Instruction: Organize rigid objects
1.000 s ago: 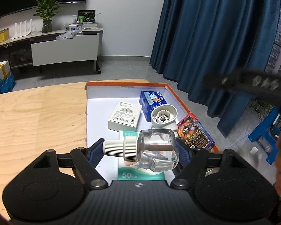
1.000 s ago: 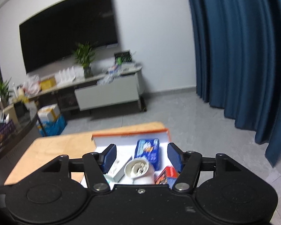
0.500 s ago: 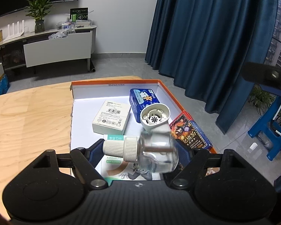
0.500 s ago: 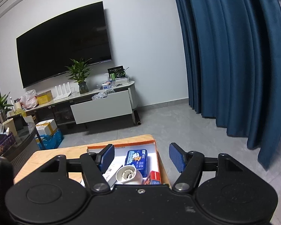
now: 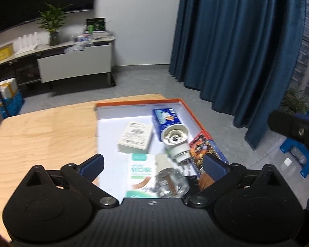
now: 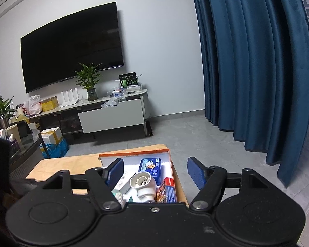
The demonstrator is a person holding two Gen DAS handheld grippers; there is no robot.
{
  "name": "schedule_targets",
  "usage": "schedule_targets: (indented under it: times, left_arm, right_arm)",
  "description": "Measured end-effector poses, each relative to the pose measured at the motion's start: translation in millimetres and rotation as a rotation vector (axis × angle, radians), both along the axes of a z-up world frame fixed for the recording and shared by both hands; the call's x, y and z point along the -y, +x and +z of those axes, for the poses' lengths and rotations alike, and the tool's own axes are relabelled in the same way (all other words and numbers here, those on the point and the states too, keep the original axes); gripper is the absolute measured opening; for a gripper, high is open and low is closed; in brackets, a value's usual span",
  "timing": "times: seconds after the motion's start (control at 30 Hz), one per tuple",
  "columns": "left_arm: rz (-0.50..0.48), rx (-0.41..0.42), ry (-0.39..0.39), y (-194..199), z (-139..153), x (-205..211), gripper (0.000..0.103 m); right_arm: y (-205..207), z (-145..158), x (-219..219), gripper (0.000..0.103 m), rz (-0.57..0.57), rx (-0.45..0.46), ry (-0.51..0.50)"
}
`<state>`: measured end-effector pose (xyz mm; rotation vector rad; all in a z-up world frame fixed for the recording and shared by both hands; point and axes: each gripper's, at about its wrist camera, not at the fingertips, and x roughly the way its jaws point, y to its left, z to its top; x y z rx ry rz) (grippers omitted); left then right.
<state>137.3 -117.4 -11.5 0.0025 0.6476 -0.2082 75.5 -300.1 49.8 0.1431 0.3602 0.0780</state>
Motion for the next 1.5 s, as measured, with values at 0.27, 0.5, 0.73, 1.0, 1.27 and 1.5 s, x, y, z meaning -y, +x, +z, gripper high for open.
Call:
schedule_targets:
  times: [0.27,0.5,0.73,1.0,1.27,1.5]
  left_arm:
    - [0.125,-0.035,0.018,-41.0,4.4,-16.6,0.103]
    - [0.118,-0.067,0.050,-64.3,-14.0,-11.2,0.103]
    - [0.109,-0.064,0.054,-79.5,-22.5,-8.5,0.103]
    - [0.130,-0.060,0.039,-81.8,-21.6,-10.5,0.103]
    - [0.135,-0.061,0.032,-80.4,-22.4,-12.5,0.103]
    - [0.138,-0.066,0.033,-79.4,-22.8,-13.7,0.103]
  right_arm:
    - [-26.0,-11.2,2.0,0.087,-0.003,-0.077,0.022]
    - [-41.7,-32.0,-4.6,0.088,-0.001,-0.194,-0.008]
    - [-52.6,-52.1,-12.7,0.088,0.016,-0.271,-0.048]
    - [-55.3,-52.0,-16.3,0.088,0.024,-0.281,-0.064]
    - [-53.2,-51.3,-17.7,0.088,0.029,-0.286,-0.072]
    - [-50.6,-50.5,-20.0,0.088,0.033,-0.294,-0.080]
